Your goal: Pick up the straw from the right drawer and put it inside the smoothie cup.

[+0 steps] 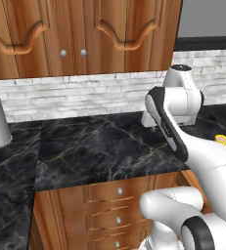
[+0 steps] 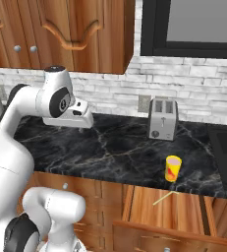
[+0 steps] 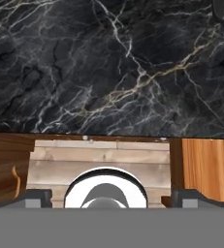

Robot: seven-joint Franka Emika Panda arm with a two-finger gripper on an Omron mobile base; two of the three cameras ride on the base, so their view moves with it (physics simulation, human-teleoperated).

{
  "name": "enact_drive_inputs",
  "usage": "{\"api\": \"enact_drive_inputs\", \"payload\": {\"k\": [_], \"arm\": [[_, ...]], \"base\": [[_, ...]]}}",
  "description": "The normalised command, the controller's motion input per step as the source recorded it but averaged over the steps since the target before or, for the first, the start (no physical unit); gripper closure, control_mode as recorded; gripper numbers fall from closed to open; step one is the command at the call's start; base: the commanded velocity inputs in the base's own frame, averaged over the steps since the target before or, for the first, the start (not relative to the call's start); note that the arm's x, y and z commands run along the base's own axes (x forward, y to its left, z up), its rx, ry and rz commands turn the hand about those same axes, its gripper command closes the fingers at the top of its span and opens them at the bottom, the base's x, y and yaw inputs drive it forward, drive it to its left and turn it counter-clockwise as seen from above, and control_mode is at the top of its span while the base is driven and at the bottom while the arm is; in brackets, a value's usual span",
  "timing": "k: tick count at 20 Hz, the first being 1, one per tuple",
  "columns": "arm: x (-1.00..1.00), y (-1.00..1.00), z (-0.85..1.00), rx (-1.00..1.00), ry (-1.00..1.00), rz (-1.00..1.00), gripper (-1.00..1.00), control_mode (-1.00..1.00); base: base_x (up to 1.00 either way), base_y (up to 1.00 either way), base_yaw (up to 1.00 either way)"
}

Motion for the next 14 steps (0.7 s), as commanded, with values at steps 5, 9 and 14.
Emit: {"api": "enact_drive_inputs", "payload": {"k": [5,9,14], "arm": [[-0.12,0.0,-0.4,-0.04,0.03,-0.01,-1.0,-1.0],[-0.06,0.02,-0.22,-0.03,0.03,0.0,-1.0,1.0],[0.0,0.0,0.0,0.0,0.0,0.0,-1.0,1.0]], "base": [[0.0,0.0,0.0],[-0.17,0.0,0.0],[-0.58,0.04,0.0]]}}
